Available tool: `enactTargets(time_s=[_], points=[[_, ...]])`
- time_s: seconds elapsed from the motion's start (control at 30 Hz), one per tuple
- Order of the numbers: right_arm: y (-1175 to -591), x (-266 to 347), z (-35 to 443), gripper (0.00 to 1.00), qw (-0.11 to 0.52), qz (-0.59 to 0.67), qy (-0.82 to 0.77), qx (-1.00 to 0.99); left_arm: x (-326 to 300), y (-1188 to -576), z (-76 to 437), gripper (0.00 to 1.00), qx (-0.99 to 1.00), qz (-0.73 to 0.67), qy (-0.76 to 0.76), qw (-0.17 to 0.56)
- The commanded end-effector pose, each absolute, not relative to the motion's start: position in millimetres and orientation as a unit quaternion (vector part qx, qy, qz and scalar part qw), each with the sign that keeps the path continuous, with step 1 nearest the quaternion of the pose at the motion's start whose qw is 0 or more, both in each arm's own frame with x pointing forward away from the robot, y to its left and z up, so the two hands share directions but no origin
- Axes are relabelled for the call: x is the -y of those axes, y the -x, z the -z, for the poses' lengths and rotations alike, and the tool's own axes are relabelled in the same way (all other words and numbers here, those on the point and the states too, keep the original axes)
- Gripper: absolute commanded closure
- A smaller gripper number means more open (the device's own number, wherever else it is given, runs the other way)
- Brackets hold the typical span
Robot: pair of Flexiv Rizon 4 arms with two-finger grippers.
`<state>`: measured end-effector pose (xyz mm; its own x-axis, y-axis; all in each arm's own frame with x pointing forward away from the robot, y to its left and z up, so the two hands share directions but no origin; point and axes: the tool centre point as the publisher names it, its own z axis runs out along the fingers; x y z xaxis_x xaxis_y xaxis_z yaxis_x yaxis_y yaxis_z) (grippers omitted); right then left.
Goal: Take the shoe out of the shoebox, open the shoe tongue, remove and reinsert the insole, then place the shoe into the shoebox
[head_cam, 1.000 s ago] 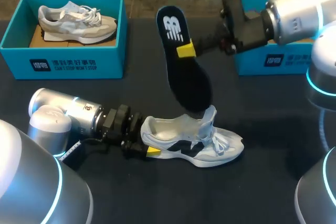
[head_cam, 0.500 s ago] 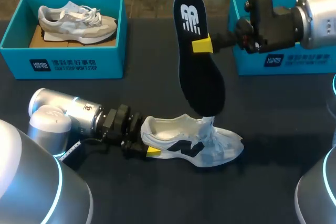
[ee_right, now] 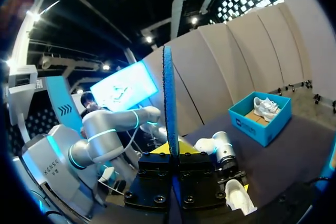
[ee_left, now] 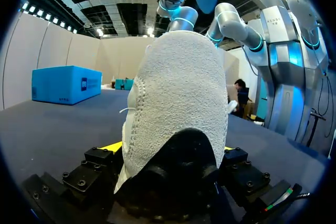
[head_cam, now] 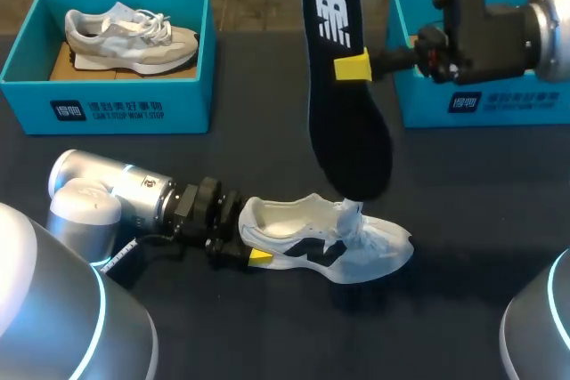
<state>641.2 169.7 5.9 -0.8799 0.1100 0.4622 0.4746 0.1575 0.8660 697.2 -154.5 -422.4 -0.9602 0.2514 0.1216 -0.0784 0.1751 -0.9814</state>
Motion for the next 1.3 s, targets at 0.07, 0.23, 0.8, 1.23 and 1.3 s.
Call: enactTargets(time_s=[0.07, 0.23, 0.8, 1.23, 1.3], points=[[-617, -147, -20, 1.00, 0.131, 0.612, 0.200, 0.754, 155, -697, 424, 1.00, 0.756, -0.640, 0.057, 0.129], [-602, -134, -20, 1.00, 0.122, 0.625, 0.187, 0.748, 155, -697, 424, 1.00, 0.756, -0.640, 0.057, 0.129], [-587, -128, -25, 1.00, 0.119, 0.631, 0.186, 0.744, 155, -697, 424, 1.00, 0.756, -0.640, 0.057, 0.129], [-587, -128, -25, 1.00, 0.119, 0.631, 0.186, 0.744, 147, -693, 426, 0.00, 0.768, -0.624, 0.066, 0.129], [-587, -128, -25, 1.00, 0.119, 0.631, 0.186, 0.744, 145, -693, 425, 0.00, 0.771, -0.621, 0.065, 0.126]])
